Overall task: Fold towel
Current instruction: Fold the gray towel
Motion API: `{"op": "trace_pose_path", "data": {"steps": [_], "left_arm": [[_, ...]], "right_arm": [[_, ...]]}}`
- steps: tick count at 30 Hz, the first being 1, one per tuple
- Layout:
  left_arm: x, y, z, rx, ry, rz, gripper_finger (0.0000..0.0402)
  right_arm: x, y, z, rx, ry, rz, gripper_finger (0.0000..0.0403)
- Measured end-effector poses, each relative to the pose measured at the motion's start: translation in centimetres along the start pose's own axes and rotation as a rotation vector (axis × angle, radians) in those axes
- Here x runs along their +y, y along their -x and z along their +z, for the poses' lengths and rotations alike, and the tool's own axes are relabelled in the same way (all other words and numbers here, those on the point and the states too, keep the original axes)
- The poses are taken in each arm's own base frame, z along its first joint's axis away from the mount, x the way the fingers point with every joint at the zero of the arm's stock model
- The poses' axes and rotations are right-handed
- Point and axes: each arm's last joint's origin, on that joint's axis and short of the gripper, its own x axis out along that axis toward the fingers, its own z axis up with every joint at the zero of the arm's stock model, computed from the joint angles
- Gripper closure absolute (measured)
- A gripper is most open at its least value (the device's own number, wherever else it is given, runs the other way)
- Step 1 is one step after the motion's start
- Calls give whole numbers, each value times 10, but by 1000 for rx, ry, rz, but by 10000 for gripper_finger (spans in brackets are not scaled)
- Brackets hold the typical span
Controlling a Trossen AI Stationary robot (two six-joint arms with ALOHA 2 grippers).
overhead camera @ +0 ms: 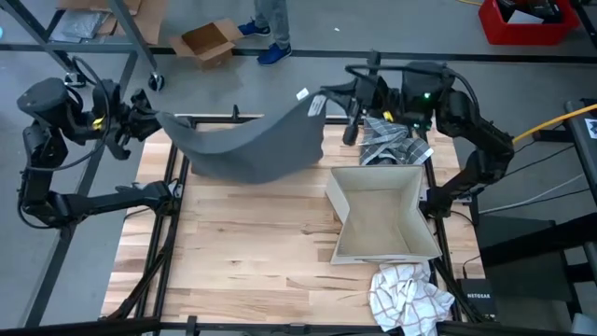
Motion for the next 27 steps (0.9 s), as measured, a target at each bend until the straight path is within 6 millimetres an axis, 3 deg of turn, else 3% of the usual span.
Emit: {"op": "trace_pose_path", "data": {"steps": [13, 21, 27], "left_arm": [[-3, 1, -4, 77, 85, -109, 401], [5, 3, -25, 266, 251, -11, 401], [10, 3, -30, 283, 259, 107, 401]], "right_arm": [[18, 34, 11, 0, -241, 115, 398], [24, 30, 2, 85, -334, 178, 398], [26, 16, -7, 164, -232, 83, 398]]}}
